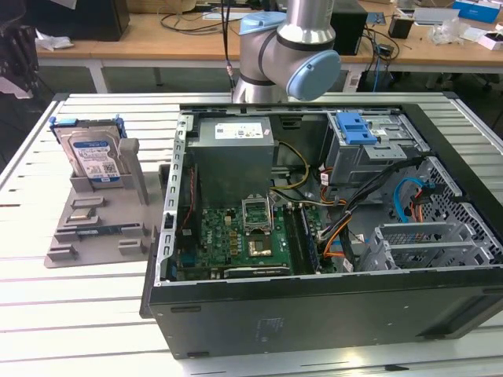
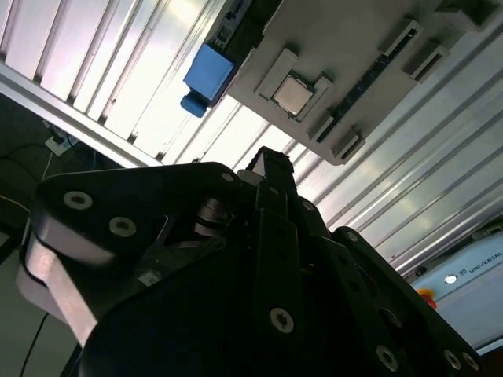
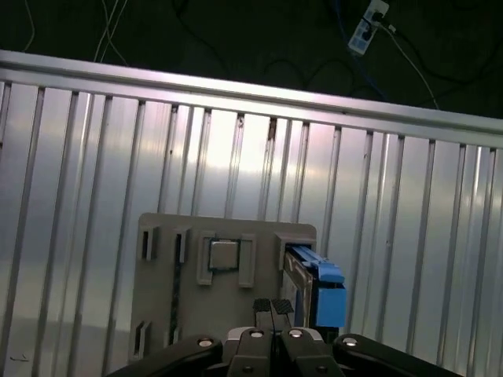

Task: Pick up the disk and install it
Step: 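Pick up the disk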

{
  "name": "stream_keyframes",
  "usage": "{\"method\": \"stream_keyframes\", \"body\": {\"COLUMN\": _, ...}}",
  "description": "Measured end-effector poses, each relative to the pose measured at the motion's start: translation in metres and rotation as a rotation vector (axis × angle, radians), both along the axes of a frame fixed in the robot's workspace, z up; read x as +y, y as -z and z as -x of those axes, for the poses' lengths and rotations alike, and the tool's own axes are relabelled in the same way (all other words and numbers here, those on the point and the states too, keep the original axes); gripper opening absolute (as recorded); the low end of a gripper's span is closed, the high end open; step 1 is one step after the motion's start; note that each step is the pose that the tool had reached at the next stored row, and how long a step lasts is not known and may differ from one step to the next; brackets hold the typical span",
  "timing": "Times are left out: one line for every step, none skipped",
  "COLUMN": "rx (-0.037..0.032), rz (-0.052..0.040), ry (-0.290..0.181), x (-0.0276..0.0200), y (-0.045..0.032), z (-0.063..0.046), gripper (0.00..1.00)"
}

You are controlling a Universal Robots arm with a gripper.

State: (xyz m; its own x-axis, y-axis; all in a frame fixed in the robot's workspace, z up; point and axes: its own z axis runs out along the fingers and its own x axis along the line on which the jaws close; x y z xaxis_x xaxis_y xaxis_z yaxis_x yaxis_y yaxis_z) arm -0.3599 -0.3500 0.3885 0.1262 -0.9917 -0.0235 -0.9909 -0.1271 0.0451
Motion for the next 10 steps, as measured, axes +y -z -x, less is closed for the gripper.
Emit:
{"method": "stream_keyframes", "body": {"rx": -0.0001, "rz": 0.0, "ry": 0.0, "x": 0.0, "y": 0.0, "z": 0.0, "gripper": 0.11}}
{"method": "stream_keyframes", "body": {"rx": 0.0, "rz": 0.0, "ry": -0.001, "x": 0.0, "y": 0.0, "z": 0.0, "gripper": 0.11}}
{"method": "stream_keyframes", "body": {"rx": 0.0, "rz": 0.0001, "ry": -0.001, "x": 0.0, "y": 0.0, "z": 0.0, "gripper": 0.11}}
{"method": "stream_keyframes", "body": {"rx": 0.0, "rz": 0.0, "ry": -0.002, "x": 0.0, "y": 0.0, "z": 0.0, "gripper": 0.11}}
{"method": "stream_keyframes", "body": {"rx": 0.0, "rz": 0.0, "ry": -0.002, "x": 0.0, "y": 0.0, "z": 0.0, "gripper": 0.11}}
{"method": "stream_keyframes", "body": {"rx": -0.0001, "rz": 0.0, "ry": -0.003, "x": 0.0, "y": 0.0, "z": 0.0, "gripper": 0.23}}
{"method": "stream_keyframes", "body": {"rx": 0.0, "rz": 0.0, "ry": -0.004, "x": 0.0, "y": 0.0, "z": 0.0, "gripper": 0.23}}
{"method": "stream_keyframes", "body": {"rx": 0.0, "rz": -0.0001, "ry": -0.004, "x": 0.0, "y": 0.0, "z": 0.0, "gripper": 0.29}}
{"method": "stream_keyframes", "body": {"rx": 0.0, "rz": 0.0, "ry": -0.005, "x": 0.0, "y": 0.0, "z": 0.0, "gripper": 0.36}}
{"method": "stream_keyframes", "body": {"rx": 0.0, "rz": 0.0, "ry": -0.006, "x": 0.0, "y": 0.0, "z": 0.0, "gripper": 0.42}}
